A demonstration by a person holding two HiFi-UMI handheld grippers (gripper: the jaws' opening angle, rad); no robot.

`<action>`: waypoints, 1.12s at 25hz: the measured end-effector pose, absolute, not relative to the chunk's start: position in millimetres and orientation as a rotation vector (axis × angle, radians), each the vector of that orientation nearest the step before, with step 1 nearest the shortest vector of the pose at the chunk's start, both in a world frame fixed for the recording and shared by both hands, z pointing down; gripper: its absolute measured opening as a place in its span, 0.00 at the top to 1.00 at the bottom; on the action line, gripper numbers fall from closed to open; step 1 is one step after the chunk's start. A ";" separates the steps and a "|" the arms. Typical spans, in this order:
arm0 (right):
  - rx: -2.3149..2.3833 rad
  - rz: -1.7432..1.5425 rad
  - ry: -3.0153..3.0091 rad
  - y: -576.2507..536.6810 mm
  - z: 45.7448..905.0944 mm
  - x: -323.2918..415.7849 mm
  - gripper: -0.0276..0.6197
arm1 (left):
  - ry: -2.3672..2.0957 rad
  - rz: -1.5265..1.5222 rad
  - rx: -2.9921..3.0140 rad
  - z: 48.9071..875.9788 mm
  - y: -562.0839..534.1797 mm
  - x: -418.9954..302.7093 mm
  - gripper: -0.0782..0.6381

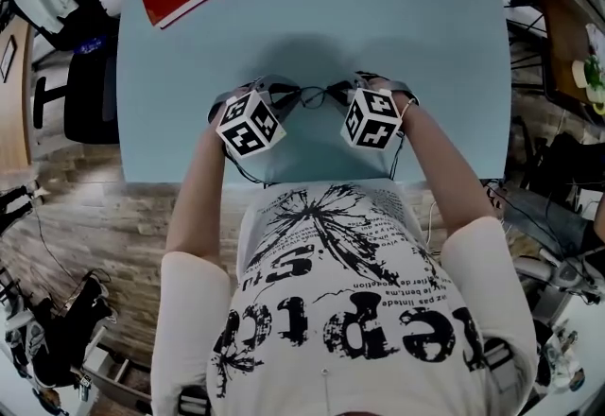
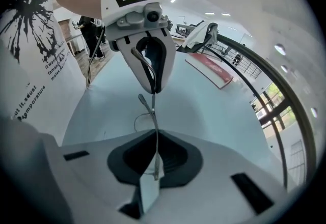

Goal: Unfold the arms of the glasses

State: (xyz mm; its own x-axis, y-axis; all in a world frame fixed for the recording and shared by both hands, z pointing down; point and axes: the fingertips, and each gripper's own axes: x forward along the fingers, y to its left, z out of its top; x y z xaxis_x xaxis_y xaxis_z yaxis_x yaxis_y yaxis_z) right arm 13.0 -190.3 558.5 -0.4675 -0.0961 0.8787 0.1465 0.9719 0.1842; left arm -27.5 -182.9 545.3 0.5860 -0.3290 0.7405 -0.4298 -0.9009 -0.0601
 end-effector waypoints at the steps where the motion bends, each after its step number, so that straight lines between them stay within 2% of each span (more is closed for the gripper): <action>1: -0.018 -0.281 -2.044 -191.1 555.8 15.8 0.92 | -0.648 1.217 2.685 544.6 -183.4 -27.2 0.85; 28: 0.196 -0.167 -2.067 -209.9 535.3 97.5 0.92 | -0.744 1.249 2.690 542.4 -192.2 -23.7 0.85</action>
